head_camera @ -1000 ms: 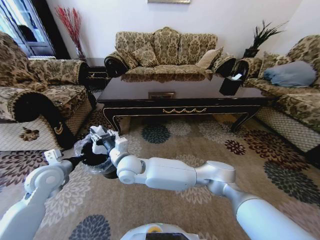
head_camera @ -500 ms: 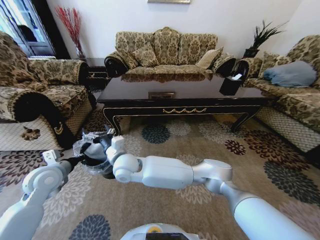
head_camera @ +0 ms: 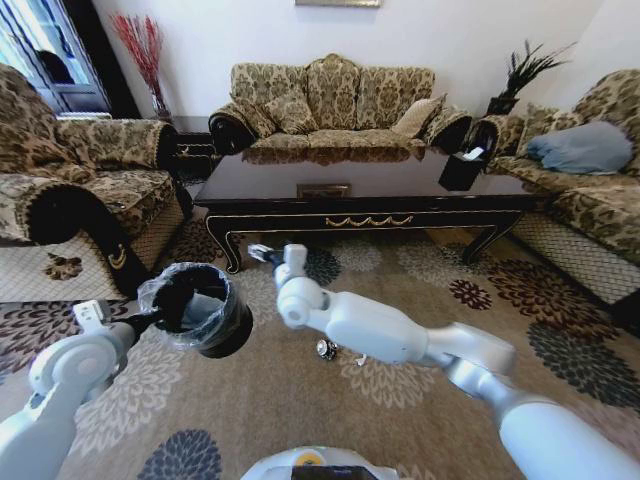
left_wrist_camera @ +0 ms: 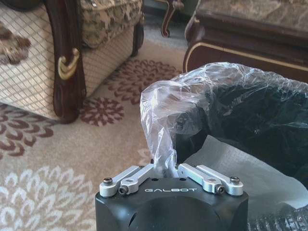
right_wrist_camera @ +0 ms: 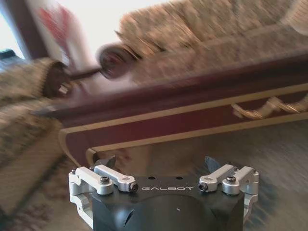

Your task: Move to the front of the table and pick up the trash from the floor, then place it into the trash bin.

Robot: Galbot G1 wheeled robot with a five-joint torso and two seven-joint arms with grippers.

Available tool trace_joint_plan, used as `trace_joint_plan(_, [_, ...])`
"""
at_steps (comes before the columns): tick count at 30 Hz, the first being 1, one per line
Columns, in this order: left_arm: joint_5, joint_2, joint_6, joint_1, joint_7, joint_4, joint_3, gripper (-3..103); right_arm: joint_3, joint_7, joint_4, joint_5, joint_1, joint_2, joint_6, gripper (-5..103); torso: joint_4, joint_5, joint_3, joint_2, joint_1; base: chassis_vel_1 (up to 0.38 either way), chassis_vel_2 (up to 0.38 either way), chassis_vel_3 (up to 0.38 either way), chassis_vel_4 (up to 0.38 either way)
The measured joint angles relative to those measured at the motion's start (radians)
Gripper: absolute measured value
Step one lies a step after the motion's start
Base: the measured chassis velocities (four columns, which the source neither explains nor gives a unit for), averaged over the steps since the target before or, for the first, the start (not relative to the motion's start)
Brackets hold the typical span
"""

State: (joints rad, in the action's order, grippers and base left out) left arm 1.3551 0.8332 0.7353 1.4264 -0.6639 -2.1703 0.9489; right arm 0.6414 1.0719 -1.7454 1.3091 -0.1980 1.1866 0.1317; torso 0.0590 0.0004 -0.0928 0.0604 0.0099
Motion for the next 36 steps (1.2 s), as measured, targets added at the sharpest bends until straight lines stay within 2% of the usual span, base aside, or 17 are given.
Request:
trace_joint_plan(3, [0.006, -0.006, 0.0, 0.006, -0.003, -0.006, 0.016, 2, -0.017, 0.008, -0.006, 0.012, -0.028, -0.046, 0.023, 100, 0.0, -0.0001, 0.0, 0.0, 0.0, 0.0, 0.0, 0.0, 0.0])
trace_joint_plan(7, [0.014, -0.008, 0.0, 0.016, -0.008, -0.015, 0.036, 2, -0.047, 0.015, -0.011, 0.031, -0.13, -0.15, 0.069, 100, 0.0003, -0.0001, 0.0, 0.0, 0.0, 0.0, 0.0, 0.0, 0.0])
trace_joint_plan(10, [0.016, -0.007, 0.0, 0.015, -0.01, -0.022, 0.035, 2, -0.047, 0.008, -0.002, 0.016, -0.187, -0.188, 0.086, 100, 0.0003, -0.0001, 0.0, 0.0, 0.0, 0.0, 0.0, 0.0, 0.0])
trace_joint_plan(14, [0.017, -0.005, 0.0, 0.014, -0.011, -0.029, 0.029, 2, -0.042, -0.005, 0.031, -0.029, -0.257, -0.207, 0.111, 100, 0.0004, -0.0001, 0.0, 0.0, 0.0, 0.0, 0.0, 0.0, 0.0])
trace_joint_plan(17, [0.017, -0.009, 0.0, 0.008, -0.011, -0.027, 0.021, 2, -0.039, -0.019, 0.091, -0.107, -0.332, -0.203, 0.115, 100, 0.0, -0.0002, 0.0, 0.0, 0.0, 0.0, 0.0, 0.0, 0.0])
trace_joint_plan(19, [0.017, -0.011, 0.0, 0.007, -0.011, -0.027, 0.019, 2, -0.037, -0.025, 0.102, -0.127, -0.346, -0.202, 0.111, 100, 0.0001, -0.0002, 0.0, 0.0, 0.0, 0.0, 0.0, 0.0, 0.0])
trace_joint_plan(25, [0.019, -0.018, 0.0, 0.01, -0.011, -0.026, 0.021, 2, -0.016, -0.086, 0.176, -0.289, -0.439, -0.183, 0.044, 100, 0.0, -0.0002, 0.0, 0.0, 0.0, 0.0, 0.0, 0.0, 0.0])
trace_joint_plan(31, [0.018, -0.015, 0.0, 0.01, -0.011, -0.028, 0.013, 2, -0.013, -0.136, 0.188, -0.375, -0.498, -0.181, -0.015, 100, 0.0, -0.0004, 0.0, 0.0, 0.0, 0.0, 0.0, 0.0, 0.0])
trace_joint_plan(36, [0.015, -0.015, 0.0, 0.016, -0.01, -0.032, 0.01, 2, -0.015, -0.245, 0.205, -0.489, -0.582, -0.203, -0.059, 100, 0.0003, -0.0004, 0.0, 0.0, 0.0, 0.0, 0.0, 0.0, 0.0])
